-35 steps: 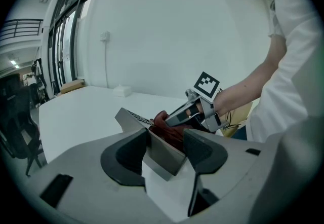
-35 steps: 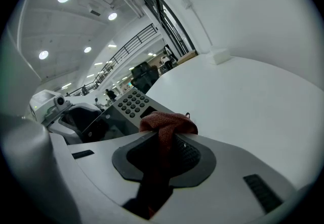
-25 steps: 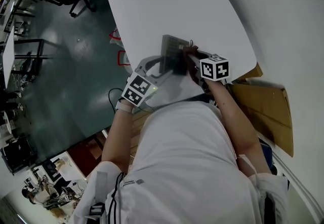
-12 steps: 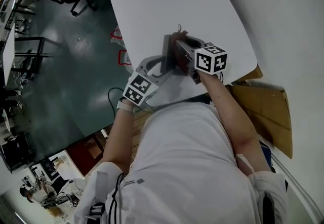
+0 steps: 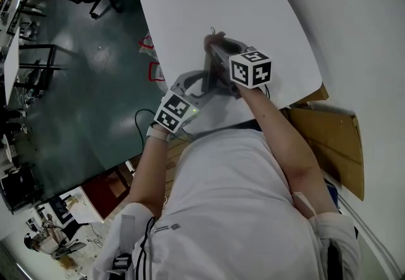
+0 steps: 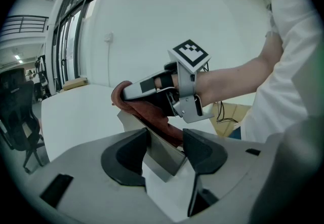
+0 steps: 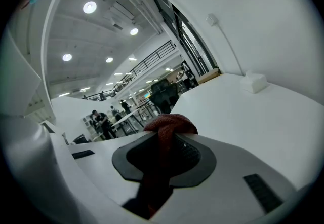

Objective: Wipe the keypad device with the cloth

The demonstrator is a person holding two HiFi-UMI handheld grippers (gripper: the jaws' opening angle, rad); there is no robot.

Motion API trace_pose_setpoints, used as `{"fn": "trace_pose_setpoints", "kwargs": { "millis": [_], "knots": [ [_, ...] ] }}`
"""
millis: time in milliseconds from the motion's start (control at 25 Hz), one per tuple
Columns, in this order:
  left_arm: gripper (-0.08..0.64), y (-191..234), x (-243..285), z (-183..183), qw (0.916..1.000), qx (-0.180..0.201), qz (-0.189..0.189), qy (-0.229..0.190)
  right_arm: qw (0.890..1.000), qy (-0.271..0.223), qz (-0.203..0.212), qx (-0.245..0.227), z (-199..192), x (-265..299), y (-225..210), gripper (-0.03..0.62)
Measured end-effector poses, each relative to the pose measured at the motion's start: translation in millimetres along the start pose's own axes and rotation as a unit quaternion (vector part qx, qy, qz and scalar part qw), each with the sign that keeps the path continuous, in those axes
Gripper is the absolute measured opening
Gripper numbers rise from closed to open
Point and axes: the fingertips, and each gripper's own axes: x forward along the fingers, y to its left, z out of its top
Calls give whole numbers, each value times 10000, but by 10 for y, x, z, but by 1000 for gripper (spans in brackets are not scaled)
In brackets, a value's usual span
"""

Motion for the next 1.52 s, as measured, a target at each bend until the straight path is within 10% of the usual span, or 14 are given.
{"fn": "trace_pose_setpoints", "kwargs": {
  "millis": [560,1080,1520],
  "knots": [
    [224,7,-11,14,9999,-66,44,-101,9987,-209,-365,272,-105,-29,-266,82],
    [222,4,1,16,9997,-102,106,-192,9898,417,-1292,442,-682,-365,-1020,81],
    [222,12,-14,30,9996,-123,127,-234,9883,931,-1174,289,-961,-585,-774,81]
  ]
}}
